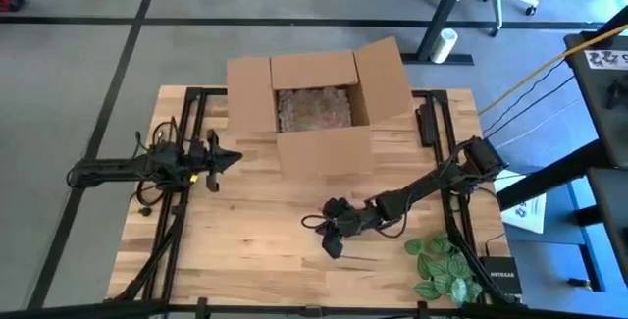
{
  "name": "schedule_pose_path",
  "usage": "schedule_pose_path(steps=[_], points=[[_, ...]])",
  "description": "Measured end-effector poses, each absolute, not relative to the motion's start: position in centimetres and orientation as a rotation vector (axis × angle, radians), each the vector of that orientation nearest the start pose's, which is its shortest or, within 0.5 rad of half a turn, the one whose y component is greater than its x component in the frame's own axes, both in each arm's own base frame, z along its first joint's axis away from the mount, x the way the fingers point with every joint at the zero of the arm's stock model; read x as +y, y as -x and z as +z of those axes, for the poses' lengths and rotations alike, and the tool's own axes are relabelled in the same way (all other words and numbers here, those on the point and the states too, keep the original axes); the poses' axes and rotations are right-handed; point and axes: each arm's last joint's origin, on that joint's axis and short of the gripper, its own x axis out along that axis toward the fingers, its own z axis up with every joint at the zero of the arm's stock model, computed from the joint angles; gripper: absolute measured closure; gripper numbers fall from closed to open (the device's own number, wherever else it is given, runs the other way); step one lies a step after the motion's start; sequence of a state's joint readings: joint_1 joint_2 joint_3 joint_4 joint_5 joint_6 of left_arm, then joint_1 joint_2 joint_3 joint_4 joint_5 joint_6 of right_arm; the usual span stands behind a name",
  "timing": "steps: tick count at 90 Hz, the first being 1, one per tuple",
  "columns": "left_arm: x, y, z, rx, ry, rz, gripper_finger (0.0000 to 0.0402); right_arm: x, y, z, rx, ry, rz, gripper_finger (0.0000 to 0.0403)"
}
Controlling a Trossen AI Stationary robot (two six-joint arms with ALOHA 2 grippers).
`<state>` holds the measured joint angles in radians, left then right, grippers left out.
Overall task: Wrap mug
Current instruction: Return to Home Position
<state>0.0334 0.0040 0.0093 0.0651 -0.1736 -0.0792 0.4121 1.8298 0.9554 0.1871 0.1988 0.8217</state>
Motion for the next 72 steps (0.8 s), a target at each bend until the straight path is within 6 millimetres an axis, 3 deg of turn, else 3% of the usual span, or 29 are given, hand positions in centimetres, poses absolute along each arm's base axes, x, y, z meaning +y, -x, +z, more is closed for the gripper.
schedule_pose_path(steps=[19, 41, 72], points=[[0.8, -9.6, 17.3, -0.086, 0.111, 0.202, 0.0401, 13.5, -32.7, 17.7, 0.648, -0.456, -0.070, 0.0403], [0.8, -9.7, 17.2, -0.081, 0.132, 0.188, 0.0401, 12.5, -29.3, 19.9, 0.690, -0.302, -0.233, 0.0403], [0.8, -9.7, 17.2, -0.080, 0.140, 0.185, 0.0401, 8.9, -21.3, 18.0, 0.382, -0.516, -0.088, 0.0403]])
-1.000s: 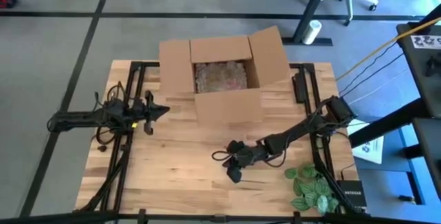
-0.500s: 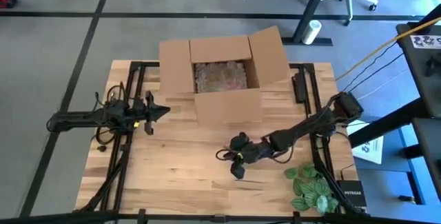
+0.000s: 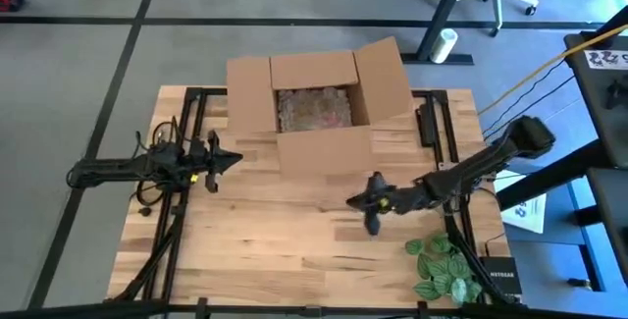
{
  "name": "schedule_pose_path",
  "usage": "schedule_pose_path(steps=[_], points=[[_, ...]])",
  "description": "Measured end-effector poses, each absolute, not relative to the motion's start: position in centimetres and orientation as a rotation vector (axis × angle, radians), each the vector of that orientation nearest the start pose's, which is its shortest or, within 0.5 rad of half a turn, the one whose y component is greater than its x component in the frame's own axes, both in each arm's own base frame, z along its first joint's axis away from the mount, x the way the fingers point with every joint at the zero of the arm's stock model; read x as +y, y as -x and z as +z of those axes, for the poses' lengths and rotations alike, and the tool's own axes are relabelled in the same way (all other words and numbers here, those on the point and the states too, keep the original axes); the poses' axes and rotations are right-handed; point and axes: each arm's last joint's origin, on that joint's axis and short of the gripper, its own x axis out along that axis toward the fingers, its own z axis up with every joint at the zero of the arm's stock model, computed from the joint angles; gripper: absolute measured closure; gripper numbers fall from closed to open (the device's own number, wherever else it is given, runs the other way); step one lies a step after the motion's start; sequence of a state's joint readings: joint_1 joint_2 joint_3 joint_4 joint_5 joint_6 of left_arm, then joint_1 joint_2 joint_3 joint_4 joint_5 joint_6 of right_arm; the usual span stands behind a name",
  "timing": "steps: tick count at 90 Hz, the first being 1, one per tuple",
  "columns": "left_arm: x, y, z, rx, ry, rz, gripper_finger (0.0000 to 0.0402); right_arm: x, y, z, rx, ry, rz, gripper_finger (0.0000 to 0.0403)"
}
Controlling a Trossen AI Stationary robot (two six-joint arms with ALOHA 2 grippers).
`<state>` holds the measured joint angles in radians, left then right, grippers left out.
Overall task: Wrap mug
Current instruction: Return to Home Position
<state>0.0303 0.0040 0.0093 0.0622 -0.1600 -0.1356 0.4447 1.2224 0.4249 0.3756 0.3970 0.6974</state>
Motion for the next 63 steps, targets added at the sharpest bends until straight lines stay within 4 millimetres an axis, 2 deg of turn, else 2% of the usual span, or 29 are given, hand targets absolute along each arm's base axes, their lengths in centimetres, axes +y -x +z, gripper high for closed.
schedule_pose_path(steps=[15, 28, 42, 63], points=[[0.8, -9.7, 17.3, -0.082, 0.141, 0.185, 0.0401, 7.2, -17.7, 17.1, 0.317, -0.509, -0.052, 0.0403], [0.8, -9.7, 17.3, -0.084, 0.157, 0.185, 0.0401, 5.3, -15.8, 16.9, 0.252, -0.493, -0.030, 0.0403], [0.8, -9.7, 17.3, -0.085, 0.175, 0.184, 0.0401, 3.0, -14.7, 16.6, 0.202, -0.469, 0.013, 0.0403], [0.8, -9.7, 17.2, -0.085, 0.181, 0.184, 0.0401, 0.0, -14.3, 15.7, 0.206, -0.410, 0.044, 0.0403]])
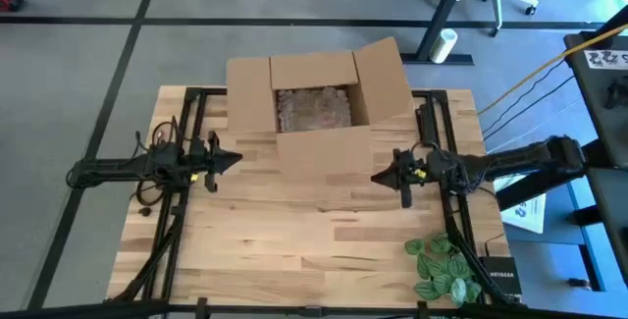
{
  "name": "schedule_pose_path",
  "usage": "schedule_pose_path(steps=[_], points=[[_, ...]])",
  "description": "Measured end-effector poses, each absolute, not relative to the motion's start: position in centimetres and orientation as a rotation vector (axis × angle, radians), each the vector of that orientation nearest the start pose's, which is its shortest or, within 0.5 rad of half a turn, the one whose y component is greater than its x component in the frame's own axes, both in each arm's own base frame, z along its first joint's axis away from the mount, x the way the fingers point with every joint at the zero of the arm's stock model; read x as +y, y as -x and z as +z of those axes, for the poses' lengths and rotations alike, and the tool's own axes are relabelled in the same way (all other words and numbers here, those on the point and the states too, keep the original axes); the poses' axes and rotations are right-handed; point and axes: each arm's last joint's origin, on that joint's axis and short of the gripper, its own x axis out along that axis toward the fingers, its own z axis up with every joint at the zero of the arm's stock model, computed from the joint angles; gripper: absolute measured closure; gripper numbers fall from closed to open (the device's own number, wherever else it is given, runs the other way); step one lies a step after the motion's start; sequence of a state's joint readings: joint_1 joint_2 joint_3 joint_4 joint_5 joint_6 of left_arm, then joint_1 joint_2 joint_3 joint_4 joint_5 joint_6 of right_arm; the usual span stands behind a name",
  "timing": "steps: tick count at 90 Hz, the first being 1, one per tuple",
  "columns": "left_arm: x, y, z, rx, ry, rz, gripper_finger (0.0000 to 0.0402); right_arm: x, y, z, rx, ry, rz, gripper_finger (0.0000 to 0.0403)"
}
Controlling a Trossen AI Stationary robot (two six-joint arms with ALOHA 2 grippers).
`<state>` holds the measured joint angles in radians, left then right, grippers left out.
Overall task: Wrap mug
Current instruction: Return to Home Position
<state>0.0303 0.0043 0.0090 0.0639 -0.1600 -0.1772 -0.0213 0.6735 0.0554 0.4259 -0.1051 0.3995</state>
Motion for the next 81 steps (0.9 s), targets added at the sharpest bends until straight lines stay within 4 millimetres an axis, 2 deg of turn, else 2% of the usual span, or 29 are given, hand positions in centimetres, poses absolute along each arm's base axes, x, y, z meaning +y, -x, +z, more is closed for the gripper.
schedule_pose_path(steps=[14, 29, 58, 74, 81], points=[[0.8, -9.7, 17.2, -0.086, 0.183, 0.184, 0.0401, -1.9, -13.7, 14.8, 0.160, -0.381, -0.044, 0.0403], [0.8, -9.7, 17.2, -0.085, 0.189, 0.183, 0.0401, -3.0, -13.6, 15.0, 0.121, -0.363, -0.118, 0.0403], [0.8, -9.7, 17.3, -0.095, 0.238, 0.181, 0.0402, -3.4, -13.4, 15.0, 0.113, -0.356, -0.193, 0.0403], [0.8, -9.7, 17.3, -0.094, 0.237, 0.181, 0.0402, -3.3, -12.9, 13.8, 0.244, -0.405, -0.244, 0.0403], [0.8, -9.7, 17.3, -0.094, 0.234, 0.181, 0.0402, -3.3, -12.7, 13.8, 0.249, -0.414, -0.247, 0.0403]])
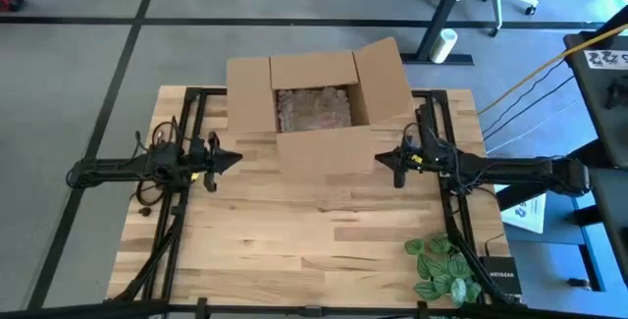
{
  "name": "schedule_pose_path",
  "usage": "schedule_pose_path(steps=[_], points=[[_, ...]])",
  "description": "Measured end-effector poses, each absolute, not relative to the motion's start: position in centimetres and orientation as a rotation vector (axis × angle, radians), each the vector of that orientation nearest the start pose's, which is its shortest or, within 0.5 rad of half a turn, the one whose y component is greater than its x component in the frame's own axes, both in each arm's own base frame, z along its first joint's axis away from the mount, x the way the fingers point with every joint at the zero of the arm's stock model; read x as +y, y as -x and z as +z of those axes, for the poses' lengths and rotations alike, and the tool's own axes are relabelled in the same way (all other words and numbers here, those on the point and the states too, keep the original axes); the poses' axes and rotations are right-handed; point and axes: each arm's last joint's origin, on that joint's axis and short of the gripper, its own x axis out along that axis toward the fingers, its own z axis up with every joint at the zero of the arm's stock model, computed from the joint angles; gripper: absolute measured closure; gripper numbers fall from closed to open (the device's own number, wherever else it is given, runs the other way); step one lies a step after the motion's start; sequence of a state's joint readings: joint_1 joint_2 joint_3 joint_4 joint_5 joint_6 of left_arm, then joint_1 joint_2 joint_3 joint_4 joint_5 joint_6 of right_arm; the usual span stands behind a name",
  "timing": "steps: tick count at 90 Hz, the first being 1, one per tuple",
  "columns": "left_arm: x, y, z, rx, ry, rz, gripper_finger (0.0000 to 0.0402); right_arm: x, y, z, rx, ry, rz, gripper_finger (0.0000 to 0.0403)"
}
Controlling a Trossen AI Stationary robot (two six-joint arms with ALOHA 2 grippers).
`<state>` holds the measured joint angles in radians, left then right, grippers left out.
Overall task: Wrap mug
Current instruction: Return to Home Position
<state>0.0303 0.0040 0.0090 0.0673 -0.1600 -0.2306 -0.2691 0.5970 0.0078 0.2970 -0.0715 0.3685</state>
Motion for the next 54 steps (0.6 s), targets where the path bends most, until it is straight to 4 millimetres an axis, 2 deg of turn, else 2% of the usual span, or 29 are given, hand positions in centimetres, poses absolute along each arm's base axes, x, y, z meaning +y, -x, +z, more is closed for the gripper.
schedule_pose_path(steps=[15, 31, 54], points=[[0.8, -9.7, 17.3, -0.093, 0.237, 0.181, 0.0402, -3.1, -12.1, 14.9, 0.153, -0.388, -0.229, 0.0403], [0.8, -9.7, 17.3, -0.094, 0.245, 0.181, 0.0402, -2.8, -10.7, 14.8, 0.169, -0.387, -0.246, 0.0403], [0.7, -9.7, 17.2, -0.085, 0.240, 0.177, 0.0402, -2.5, -9.5, 16.6, -0.038, -0.311, -0.241, 0.0403]])
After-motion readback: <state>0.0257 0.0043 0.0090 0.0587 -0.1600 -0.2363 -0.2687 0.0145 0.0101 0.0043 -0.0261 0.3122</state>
